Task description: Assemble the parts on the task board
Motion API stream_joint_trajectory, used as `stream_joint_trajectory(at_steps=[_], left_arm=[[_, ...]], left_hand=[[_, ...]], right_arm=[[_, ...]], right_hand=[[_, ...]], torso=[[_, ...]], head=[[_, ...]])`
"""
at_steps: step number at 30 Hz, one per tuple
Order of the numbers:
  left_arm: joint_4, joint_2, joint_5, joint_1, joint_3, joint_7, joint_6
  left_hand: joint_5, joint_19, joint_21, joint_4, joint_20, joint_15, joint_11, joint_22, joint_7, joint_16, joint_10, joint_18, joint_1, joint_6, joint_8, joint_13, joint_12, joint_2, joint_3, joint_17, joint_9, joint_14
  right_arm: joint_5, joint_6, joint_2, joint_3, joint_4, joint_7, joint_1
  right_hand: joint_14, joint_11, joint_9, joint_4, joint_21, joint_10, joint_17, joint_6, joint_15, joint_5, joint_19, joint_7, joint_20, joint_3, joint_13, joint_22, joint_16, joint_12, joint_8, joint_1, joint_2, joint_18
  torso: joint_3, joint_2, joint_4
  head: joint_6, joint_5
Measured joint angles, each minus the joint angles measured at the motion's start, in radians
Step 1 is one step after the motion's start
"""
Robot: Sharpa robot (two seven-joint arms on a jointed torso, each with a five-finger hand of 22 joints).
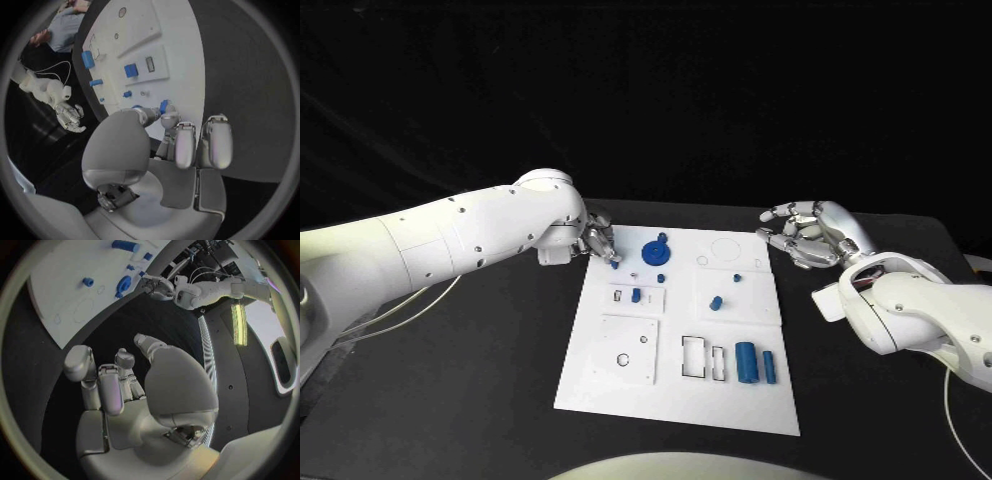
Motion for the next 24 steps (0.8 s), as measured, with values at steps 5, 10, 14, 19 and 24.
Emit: stream_joint_trajectory(at_steps=[5,10,14,19,24], left_arm=[[0.03,-0.028,0.021,0.0,0.004,0.001,-0.02],[0.095,-0.079,0.058,0.0,0.006,0.002,-0.055],[0.169,-0.13,0.098,-0.001,0.007,0.007,-0.097],[0.256,-0.184,0.126,-0.013,0.007,0.021,-0.152],[0.329,-0.23,0.127,-0.035,0.006,0.04,-0.205]], left_hand=[[0.0,0.003,0.0,0.01,-0.003,0.0,-0.001,0.0,-0.002,0.0,0.009,0.0,0.004,-0.005,0.011,0.009,0.011,-0.004,0.01,0.0,0.001,0.0],[0.008,0.007,0.01,0.018,-0.007,0.0,-0.005,0.001,-0.002,0.0,0.031,0.0,-0.018,-0.005,0.023,0.027,0.026,-0.026,0.018,0.0,0.057,0.0],[0.008,0.014,0.013,-0.01,-0.006,-0.004,-0.005,0.001,-0.005,0.0,0.042,0.0,-0.03,0.003,0.026,0.039,0.035,-0.041,0.054,0.0,0.063,-0.003],[0.025,0.024,0.019,-0.006,-0.009,-0.007,-0.011,0.001,-0.01,0.0,0.054,0.0,-0.039,0.012,0.034,0.049,0.043,-0.057,0.058,0.0,0.063,0.0],[0.05,0.033,0.03,0.0,-0.01,-0.007,-0.012,0.001,-0.014,0.0,0.063,0.0,-0.049,0.023,0.034,0.059,0.049,-0.068,0.064,0.0,0.064,0.0]], right_arm=[[0.0,0.0,0.0,0.0,0.0,0.0,0.0],[0.0,0.0,-0.001,0.0,0.0,0.0,0.0],[0.0,0.0,-0.003,0.0,0.0,0.0,0.0],[0.0,0.0,-0.004,0.0,0.0,-0.001,0.0],[0.0,0.0,-0.005,0.0,-0.001,-0.001,-0.001]], right_hand=[[0.0,0.0,0.0,0.0,0.0,0.0,0.0,0.0,0.0,0.0,0.0,0.0,0.0,0.0,0.0,0.0,0.0,0.0,0.0,0.0,0.0,0.0],[0.0,0.0,0.0,0.003,0.0,0.0,0.0,0.0,0.0,0.0,0.0,0.0,0.0,0.003,-0.001,-0.001,0.0,0.0,0.004,0.0,0.0,0.0],[0.0,0.0,0.0,0.003,0.0,0.0,0.0,0.0,0.0,0.0,0.0,0.0,0.0,0.003,-0.001,-0.001,0.0,0.0,0.004,0.0,0.0,0.0],[0.0,0.0,0.0,0.003,0.0,0.0,0.0,0.0,0.0,0.0,0.0,0.0,0.0,0.003,-0.001,-0.001,0.0,0.0,0.004,0.0,0.0,0.0],[0.0,0.0,0.0,0.003,0.0,0.0,-0.001,0.0,0.0,0.0,0.0,0.0,0.0,0.003,-0.001,-0.001,0.0,0.0,0.004,0.0,0.0,0.0]], torso=[[0.0,-0.001,0.0005],[0.0008,-0.001,0.0015],[0.0012,-0.001,0.0015],[0.0012,-0.001,0.0021],[0.0009,-0.001,0.0026]], head=[[0.001,0.002],[0.003,0.004],[0.004,0.007],[0.005,0.008],[0.004,0.01]])
